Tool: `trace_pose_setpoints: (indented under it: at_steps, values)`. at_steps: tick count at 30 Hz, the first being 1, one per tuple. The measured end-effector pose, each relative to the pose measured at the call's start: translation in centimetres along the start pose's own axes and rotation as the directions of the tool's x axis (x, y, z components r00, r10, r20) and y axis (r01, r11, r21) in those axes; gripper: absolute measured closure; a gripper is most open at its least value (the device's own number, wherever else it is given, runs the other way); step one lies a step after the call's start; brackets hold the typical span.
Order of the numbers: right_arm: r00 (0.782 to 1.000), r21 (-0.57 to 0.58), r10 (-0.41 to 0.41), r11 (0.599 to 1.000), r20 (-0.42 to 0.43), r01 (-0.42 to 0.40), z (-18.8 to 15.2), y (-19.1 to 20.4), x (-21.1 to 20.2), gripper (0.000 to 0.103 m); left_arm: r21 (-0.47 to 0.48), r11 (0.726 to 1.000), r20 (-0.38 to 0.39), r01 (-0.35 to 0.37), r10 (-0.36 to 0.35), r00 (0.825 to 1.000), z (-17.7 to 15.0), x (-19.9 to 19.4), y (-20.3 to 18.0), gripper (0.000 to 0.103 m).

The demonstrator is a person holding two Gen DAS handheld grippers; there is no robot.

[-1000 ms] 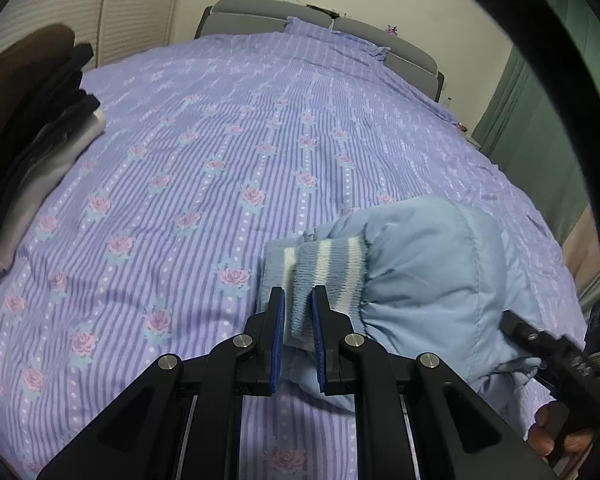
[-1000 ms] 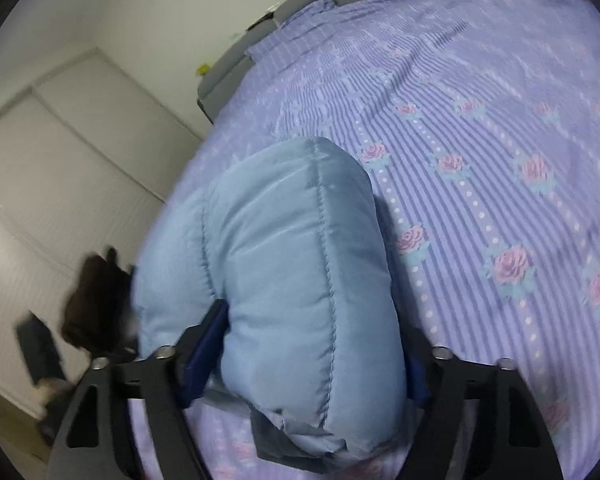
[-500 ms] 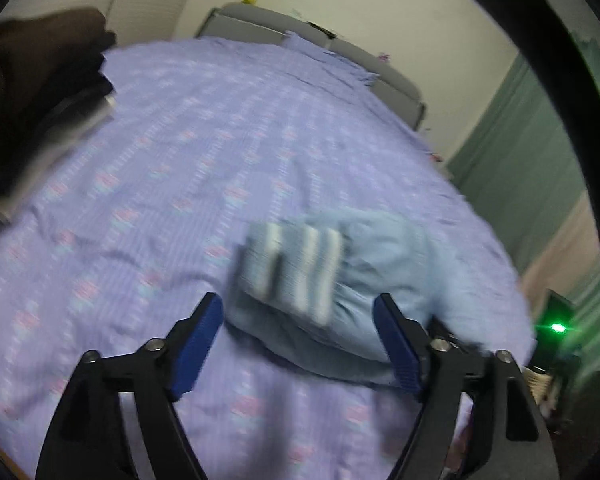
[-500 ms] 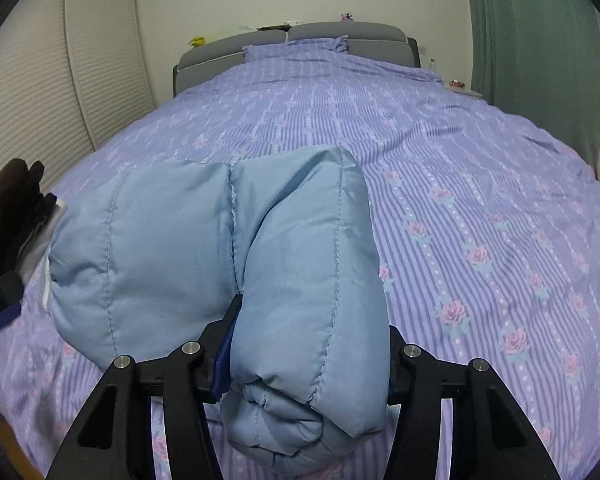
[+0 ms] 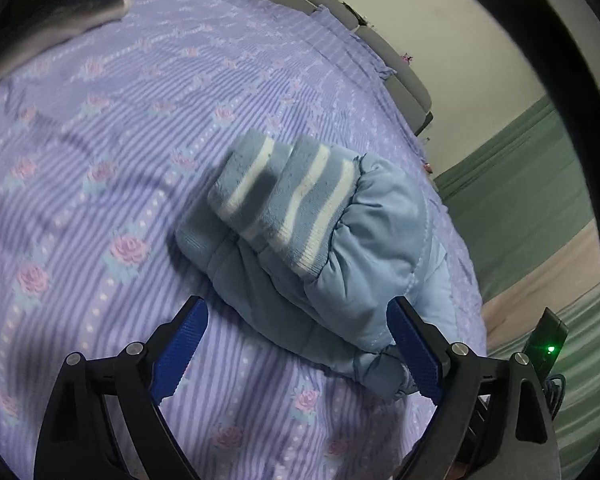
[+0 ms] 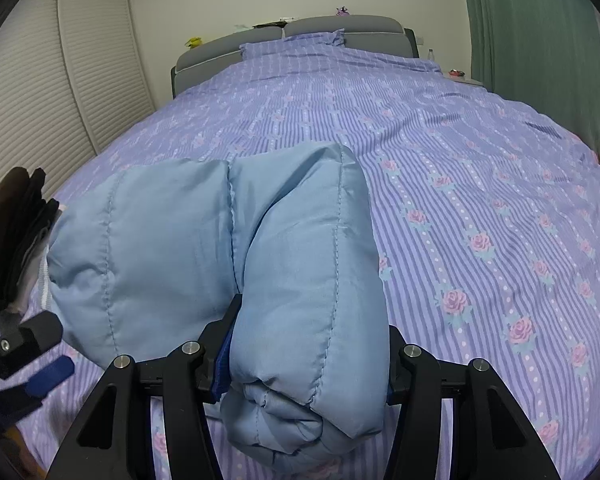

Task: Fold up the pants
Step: 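Grasp the bundle with the right tool while the left tool pinches the striped cuffs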

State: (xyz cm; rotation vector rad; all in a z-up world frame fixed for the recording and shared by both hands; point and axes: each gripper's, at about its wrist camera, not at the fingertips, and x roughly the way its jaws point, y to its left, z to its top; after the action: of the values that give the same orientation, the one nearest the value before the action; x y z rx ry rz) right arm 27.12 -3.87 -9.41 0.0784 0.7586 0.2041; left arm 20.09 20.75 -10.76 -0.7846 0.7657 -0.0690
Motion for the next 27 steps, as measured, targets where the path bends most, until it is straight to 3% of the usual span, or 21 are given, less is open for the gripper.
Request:
trace_pose_setpoints:
  at_steps: [5, 14, 19, 22, 25, 27]
  values:
    - [1.0, 0.006, 0.0, 1.0, -0.002, 0.0, -0.1, -0.1, 0.1, 0.05, -0.025, 0.997, 0.034, 0.073, -0.072, 0.997, 0.1, 0.1, 0.1, 0.009]
    - [1.0, 0.017, 0.002, 1.0, -0.009, -0.001, -0.2, -0.2, 0.2, 0.05, 0.015, 0.994, 0.036, 0.105, -0.105, 0.994, 1.0, 2.1, -0.1, 0.004]
    - [1.0, 0.032, 0.011, 0.999, -0.014, -0.01, -0.2, -0.6, 0.4, 0.05, -0.037, 0.992, 0.017, 0.12, -0.119, 0.993, -0.1, 0.8, 0.9, 0.003]
    - [1.0, 0.028, 0.002, 1.0, -0.006, -0.002, -0.3, -0.4, 0.5, 0.05, -0.055, 0.995, -0.006, 0.077, -0.078, 0.997, -0.7, 1.7, 2.1, 0.003]
    - [1.0, 0.018, -0.001, 1.0, 0.001, 0.001, -0.6, -0.3, 0.4, 0.049, -0.126, 0.986, -0.022, 0.106, -0.11, 0.994, -0.9, 2.6, 3.7, 0.0]
    - [1.0, 0.014, 0.003, 1.0, 0.001, -0.003, -0.6, -0.3, 0.3, 0.049, -0.125, 0.985, -0.018, 0.117, -0.12, 0.993, -0.7, 2.7, 3.8, 0.0]
